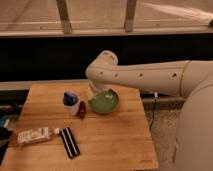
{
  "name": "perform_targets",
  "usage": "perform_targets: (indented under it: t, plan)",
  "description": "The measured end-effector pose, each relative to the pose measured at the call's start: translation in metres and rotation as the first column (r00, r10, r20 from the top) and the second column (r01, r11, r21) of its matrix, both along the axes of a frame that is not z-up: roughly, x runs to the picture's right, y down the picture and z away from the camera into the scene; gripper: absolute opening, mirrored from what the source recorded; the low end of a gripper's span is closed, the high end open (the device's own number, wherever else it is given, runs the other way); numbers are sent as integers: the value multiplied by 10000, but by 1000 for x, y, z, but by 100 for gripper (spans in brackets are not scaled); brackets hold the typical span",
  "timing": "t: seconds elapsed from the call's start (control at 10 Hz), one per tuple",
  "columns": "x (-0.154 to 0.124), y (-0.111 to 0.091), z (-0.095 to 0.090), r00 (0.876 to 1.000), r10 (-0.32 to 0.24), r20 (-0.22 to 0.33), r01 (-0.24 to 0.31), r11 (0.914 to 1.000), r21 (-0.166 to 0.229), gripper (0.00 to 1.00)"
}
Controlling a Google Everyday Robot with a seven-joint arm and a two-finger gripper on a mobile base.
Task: Drag the pepper across the table
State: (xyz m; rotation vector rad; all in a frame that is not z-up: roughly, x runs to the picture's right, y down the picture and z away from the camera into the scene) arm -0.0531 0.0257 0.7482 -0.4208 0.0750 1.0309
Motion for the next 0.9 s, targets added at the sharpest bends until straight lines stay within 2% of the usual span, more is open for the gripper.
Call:
perform_targets:
  t: [0.3, 0.5, 0.7, 0.9]
  plan:
    - [5, -1, 1, 10000, 44, -80, -44, 10000, 1, 62]
    - [4, 1, 4, 9999, -140, -70, 139, 9998, -153, 62]
    - [-13, 18, 11, 9986, -503, 156, 511, 9974, -500, 62]
    - [-38, 37, 23, 9950, -762, 638, 819, 9924, -915, 62]
